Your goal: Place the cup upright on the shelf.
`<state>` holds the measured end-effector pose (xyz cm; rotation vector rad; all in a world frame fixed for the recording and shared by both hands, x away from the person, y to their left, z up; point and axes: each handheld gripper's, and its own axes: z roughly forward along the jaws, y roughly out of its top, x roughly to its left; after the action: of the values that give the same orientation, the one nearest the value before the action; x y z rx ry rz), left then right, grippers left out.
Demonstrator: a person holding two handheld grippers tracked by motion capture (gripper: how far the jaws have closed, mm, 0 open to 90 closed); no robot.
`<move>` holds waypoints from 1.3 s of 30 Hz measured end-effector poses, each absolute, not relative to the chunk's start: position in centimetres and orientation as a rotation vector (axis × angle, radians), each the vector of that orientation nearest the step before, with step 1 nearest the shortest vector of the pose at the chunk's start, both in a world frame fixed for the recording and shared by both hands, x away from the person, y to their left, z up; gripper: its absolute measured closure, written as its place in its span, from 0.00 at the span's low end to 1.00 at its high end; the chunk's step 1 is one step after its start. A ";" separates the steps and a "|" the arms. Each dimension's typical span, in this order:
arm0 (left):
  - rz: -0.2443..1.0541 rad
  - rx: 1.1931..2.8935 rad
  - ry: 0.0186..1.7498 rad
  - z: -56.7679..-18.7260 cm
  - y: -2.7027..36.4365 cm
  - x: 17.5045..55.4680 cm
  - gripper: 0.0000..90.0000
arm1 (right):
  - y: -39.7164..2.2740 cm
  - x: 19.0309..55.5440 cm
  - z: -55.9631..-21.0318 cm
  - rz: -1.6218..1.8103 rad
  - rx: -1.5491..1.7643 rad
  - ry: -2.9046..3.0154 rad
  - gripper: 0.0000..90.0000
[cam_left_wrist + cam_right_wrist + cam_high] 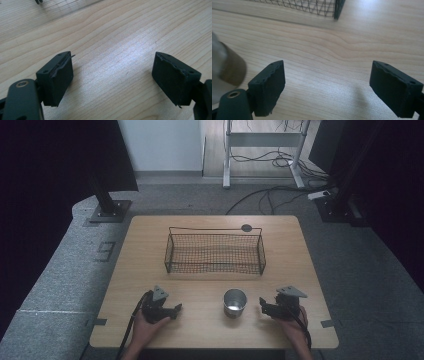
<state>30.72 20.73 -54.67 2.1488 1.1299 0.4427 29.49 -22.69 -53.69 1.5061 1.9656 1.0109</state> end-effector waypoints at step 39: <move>0.443 2.149 1.130 -54.7 20.7 30.7 0.19 | -17.0 26.4 -47.9 1.320 1.234 2.050 0.09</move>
<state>30.72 20.73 -54.68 2.1489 1.1299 0.4431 26.40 -17.00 -47.85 1.2339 2.0503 1.3203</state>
